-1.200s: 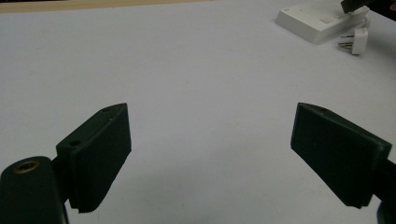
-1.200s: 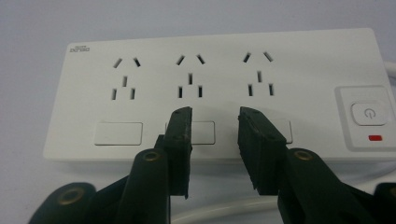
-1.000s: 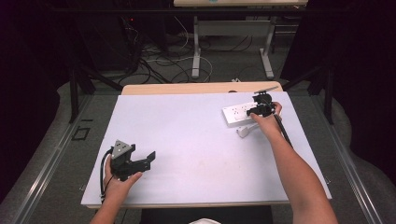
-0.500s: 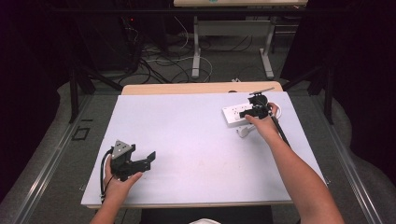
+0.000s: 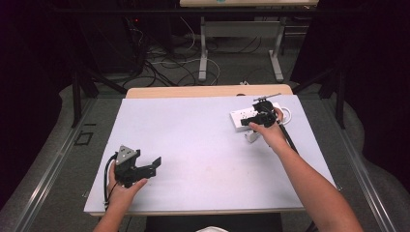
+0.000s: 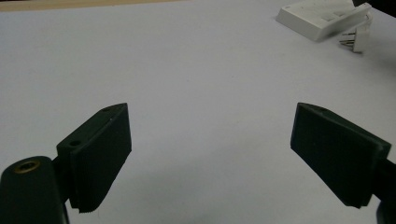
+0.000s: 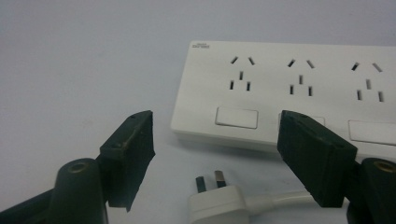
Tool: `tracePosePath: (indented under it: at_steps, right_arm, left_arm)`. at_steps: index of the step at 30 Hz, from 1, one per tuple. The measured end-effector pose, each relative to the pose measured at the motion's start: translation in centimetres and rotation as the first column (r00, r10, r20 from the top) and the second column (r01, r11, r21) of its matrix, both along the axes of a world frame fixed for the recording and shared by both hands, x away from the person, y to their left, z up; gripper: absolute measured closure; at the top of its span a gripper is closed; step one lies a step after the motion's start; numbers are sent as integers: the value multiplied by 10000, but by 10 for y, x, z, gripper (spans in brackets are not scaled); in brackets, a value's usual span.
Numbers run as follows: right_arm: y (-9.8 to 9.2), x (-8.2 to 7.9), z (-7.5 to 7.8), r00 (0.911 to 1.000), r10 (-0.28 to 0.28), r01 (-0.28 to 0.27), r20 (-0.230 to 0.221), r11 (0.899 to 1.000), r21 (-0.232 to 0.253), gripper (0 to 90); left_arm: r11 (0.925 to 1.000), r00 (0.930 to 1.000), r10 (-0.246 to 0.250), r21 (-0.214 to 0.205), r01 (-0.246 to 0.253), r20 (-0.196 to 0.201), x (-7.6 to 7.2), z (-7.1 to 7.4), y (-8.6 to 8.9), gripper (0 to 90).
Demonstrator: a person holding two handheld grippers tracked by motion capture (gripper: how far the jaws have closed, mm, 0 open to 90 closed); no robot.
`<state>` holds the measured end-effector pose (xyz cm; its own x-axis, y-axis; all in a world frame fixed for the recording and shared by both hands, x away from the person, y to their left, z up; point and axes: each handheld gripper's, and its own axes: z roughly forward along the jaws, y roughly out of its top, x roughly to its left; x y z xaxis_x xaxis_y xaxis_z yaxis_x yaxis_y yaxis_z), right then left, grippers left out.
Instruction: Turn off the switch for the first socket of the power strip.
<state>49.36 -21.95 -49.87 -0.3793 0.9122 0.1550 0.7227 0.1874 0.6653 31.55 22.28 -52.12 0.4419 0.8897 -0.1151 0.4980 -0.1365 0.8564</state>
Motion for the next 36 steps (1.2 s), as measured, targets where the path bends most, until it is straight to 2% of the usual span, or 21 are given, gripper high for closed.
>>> tracePosePath:
  at_steps: [2, 7, 14, 17, 19, 22, 26, 36]
  right_arm:
    - [2, -4, 1, 10000, 72, -72, 32, 9999, 154, 232]
    - [6, -15, 6, 9997, 181, -182, 175, 9998, 74, 205]
    - [11, -35, 11, 9980, 465, -486, 419, 9976, 489, 161]
    - [12, -43, 12, 9966, 564, -589, 602, 9975, 400, 157]
    - [12, -47, 12, 9949, 650, -690, 777, 9963, 506, 156]
    - [11, -54, 14, 9945, 689, -739, 788, 9953, 629, 154]
    - [11, -62, 16, 9919, 725, -788, 1044, 9952, 579, 153]
    - [3, -76, 6, 9929, 699, -803, 964, 9908, 1092, 151]
  left_arm:
    - [10000, 10000, 8, 0, -8, -17, 0, 0, 0, 122]
    - [10000, 10000, 6, 1, -6, 1, 0, -1, -1, 124]
    - [10000, 10000, -13, 87, 14, -63, 0, -1, -1, 126]
    - [10000, 10000, -4, 70, 4, -24, 0, -1, -1, 127]
    - [9999, 10000, -10, 100, 11, -63, 0, -1, -1, 128]
    - [9999, 10000, -10, 102, 11, -66, 0, -1, -1, 128]
    - [9999, 10000, 6, 101, -5, -87, 1, -2, -2, 129]
    - [9999, 10000, 6, 154, -5, -76, 1, -3, -2, 135]
